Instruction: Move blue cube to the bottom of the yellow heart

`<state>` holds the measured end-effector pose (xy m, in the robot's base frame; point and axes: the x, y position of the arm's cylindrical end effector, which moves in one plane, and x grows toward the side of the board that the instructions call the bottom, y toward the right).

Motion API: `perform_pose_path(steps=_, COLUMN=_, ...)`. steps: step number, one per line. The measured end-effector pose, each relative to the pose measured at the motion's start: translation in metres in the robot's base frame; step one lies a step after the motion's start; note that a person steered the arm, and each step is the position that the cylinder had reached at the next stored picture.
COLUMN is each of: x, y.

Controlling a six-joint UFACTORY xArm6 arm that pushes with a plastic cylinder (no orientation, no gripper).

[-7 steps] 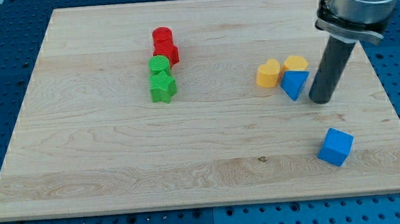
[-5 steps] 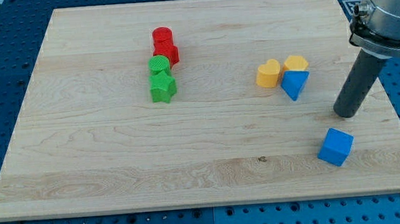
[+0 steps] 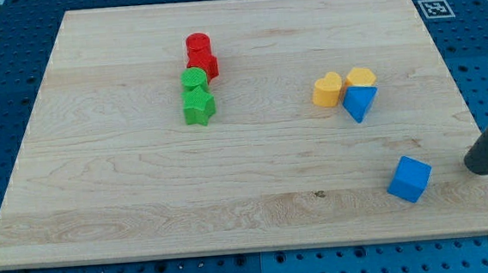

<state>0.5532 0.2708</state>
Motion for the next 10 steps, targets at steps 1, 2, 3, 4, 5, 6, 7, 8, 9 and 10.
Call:
perform_pose_path(steps=1, x=0.034, y=-0.007)
perform_pose_path(steps=2, x=0.050, y=-0.043)
perform_pose_path(steps=3, x=0.033, y=-0.067)
perform_pose_path(steps=4, x=0.029, y=-0.068)
perform_pose_path(steps=5, x=0.029, y=-0.072)
perform_pose_path(steps=6, x=0.028, y=-0.094)
perform_pose_path(steps=7, x=0.024, y=-0.117)
perform_pose_path(steps=8, x=0.016, y=-0.139)
perform_pose_path(steps=9, x=0.005, y=-0.160)
perform_pose_path(steps=10, x=-0.006, y=-0.154)
